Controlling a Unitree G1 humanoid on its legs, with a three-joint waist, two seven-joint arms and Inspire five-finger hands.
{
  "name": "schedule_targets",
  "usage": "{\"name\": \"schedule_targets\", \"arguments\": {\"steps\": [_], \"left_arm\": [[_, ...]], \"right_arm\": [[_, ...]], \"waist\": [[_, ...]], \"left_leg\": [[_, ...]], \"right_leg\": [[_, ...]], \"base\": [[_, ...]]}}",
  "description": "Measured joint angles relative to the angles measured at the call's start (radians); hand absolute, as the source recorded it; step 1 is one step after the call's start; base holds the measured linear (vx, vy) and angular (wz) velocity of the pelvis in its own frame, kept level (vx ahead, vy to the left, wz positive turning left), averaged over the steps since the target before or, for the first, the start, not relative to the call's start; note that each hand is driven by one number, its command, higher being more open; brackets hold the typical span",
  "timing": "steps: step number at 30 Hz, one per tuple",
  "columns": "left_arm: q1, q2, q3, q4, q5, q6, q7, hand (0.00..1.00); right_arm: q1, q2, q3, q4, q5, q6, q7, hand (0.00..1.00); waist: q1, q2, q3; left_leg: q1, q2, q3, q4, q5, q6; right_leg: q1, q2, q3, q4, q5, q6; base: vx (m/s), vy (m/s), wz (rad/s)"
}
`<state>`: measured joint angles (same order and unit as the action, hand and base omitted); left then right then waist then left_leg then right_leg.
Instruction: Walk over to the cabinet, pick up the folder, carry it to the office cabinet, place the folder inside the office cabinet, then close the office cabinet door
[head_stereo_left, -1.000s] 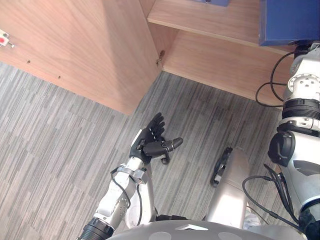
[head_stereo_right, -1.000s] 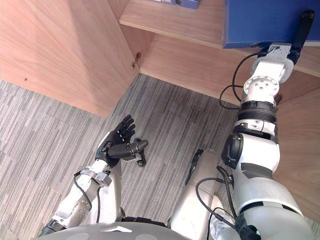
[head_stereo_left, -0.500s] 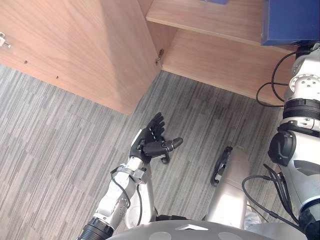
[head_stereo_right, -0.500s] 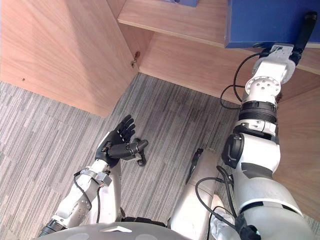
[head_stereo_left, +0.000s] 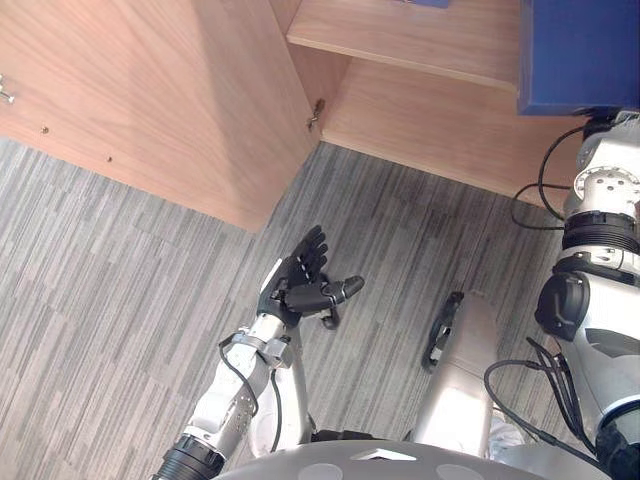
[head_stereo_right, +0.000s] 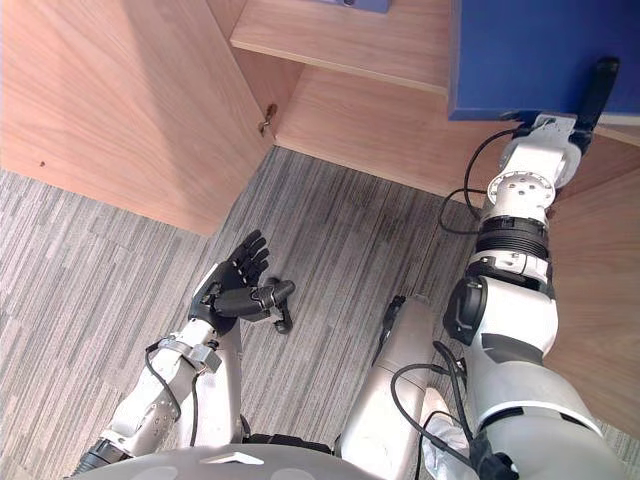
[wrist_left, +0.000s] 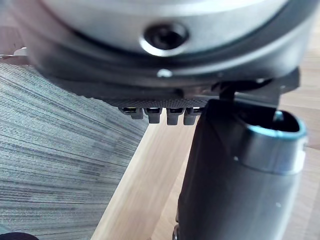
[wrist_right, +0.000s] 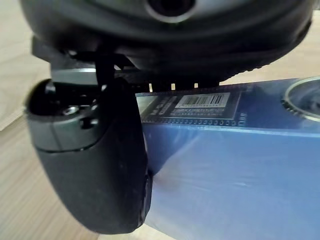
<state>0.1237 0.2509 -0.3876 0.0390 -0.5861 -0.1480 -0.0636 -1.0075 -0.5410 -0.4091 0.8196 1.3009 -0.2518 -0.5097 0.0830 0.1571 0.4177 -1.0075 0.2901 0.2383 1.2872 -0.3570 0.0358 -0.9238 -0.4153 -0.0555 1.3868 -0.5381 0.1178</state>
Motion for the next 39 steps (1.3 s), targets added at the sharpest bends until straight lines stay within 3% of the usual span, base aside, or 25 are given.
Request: {"name": "schedule_targets", "arguments": {"steps": [23,24,39], "left_arm": [[-0.004,0.001,0.000,-0.009,0.000,0.000,0.000,1.00],[-0.004,0.001,0.000,-0.009,0.000,0.000,0.000,1.00],[-0.003,0.002,0.000,-0.009,0.000,0.000,-0.001,1.00]], "right_arm": [[0.021,0.009,-0.053,0.002,0.000,0.001,-0.001,0.00],[0.021,0.009,-0.053,0.002,0.000,0.001,-0.001,1.00],[0.022,0.009,-0.053,-0.003,0.000,-0.001,0.018,1.00]], "waist": [[0.007,0.003,-0.001],[0.008,0.003,-0.001],[0.020,0.005,-0.002]], "left_leg": [[-0.002,0.002,-0.001,0.022,-0.018,0.000],[-0.002,0.002,-0.001,0.022,-0.019,0.000],[-0.001,0.002,-0.001,0.019,-0.019,-0.001]], "right_leg": [[-0.001,-0.001,0.004,0.016,-0.015,0.005],[-0.001,-0.001,0.004,0.016,-0.015,0.005],[0.003,-0.002,0.003,0.013,-0.014,0.006]], "base": [[0.00,0.000,0.00],[0.00,0.000,0.00],[0.00,0.000,0.00]]}}
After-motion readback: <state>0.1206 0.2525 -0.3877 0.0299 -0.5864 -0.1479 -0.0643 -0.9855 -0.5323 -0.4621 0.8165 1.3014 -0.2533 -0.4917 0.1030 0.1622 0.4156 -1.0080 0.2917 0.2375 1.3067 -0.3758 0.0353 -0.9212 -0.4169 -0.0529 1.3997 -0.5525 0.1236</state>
